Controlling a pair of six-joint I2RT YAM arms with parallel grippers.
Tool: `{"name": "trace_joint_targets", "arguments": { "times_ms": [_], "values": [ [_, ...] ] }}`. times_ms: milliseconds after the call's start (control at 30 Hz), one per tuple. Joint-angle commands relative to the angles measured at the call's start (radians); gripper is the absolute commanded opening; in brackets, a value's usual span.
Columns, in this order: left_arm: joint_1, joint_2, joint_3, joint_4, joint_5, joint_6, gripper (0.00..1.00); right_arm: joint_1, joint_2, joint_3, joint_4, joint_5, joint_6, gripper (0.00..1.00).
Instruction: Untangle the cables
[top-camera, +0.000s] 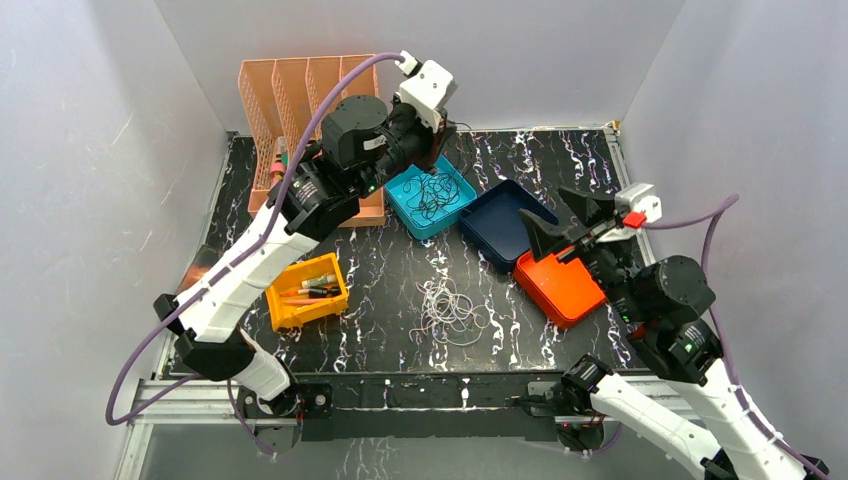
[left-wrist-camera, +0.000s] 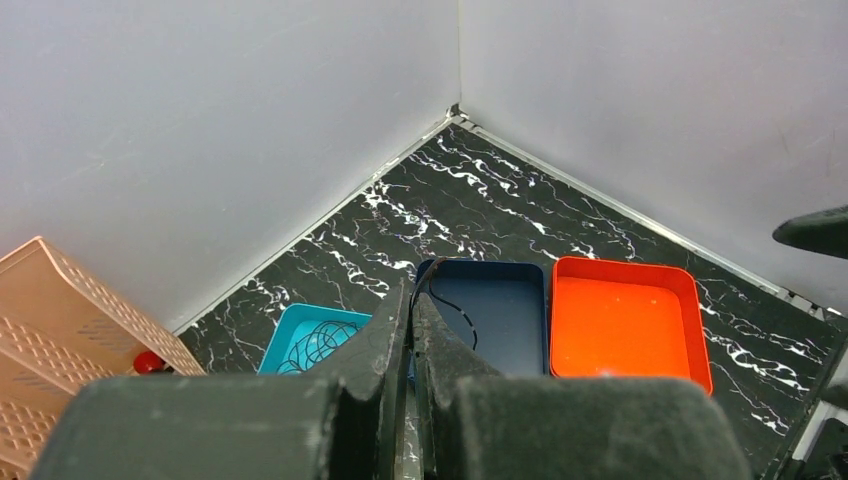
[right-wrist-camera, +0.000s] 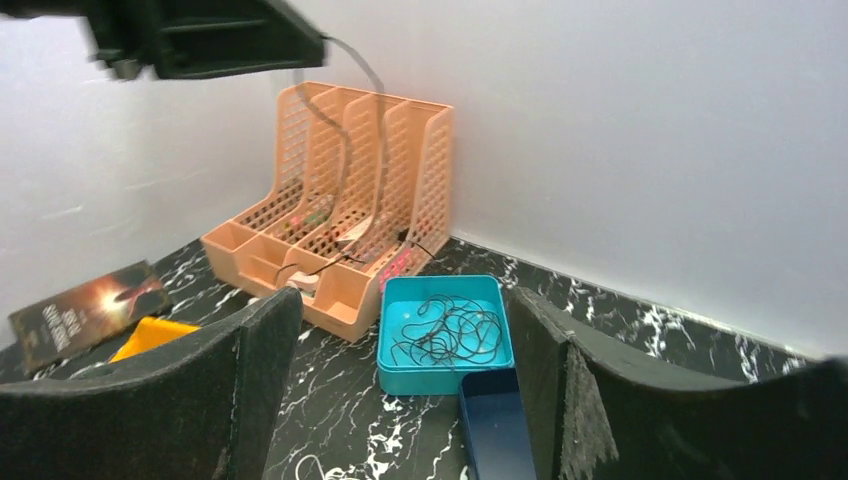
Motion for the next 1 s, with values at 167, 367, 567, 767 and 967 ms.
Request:
{"name": "trace_joint_targets", "arguments": {
  "times_ms": [167,367,567,767,967],
  "values": [
    [0.002,-0.023,0.072,0.011,0.071,-0.018,0.00,-0.004,-0.027,-0.097,0.281,-0.350,-0.178,0.86],
    [0.002,-0.031,0.064,-0.003,0.100,-0.021,0.00,-0.003,0.123,-0.061,0.394,-0.340,-0.180,0.88],
    [0.002,-0.031,0.059,-0.009,0.109,-0.028,0.00,-0.004,0.290,-0.063,0.576,-0.312,-0.143,0.89],
    [0.003,-0.036,0.059,-0.014,0.108,-0.027,0.00,-0.004,0.384,-0.051,0.694,-0.175,-0.118,0.89],
    [0.002,-0.042,0.049,-0.014,0.106,-0.027,0.00,-0.004,0.421,-0.045,0.730,-0.128,-0.120,0.90]
  ]
}}
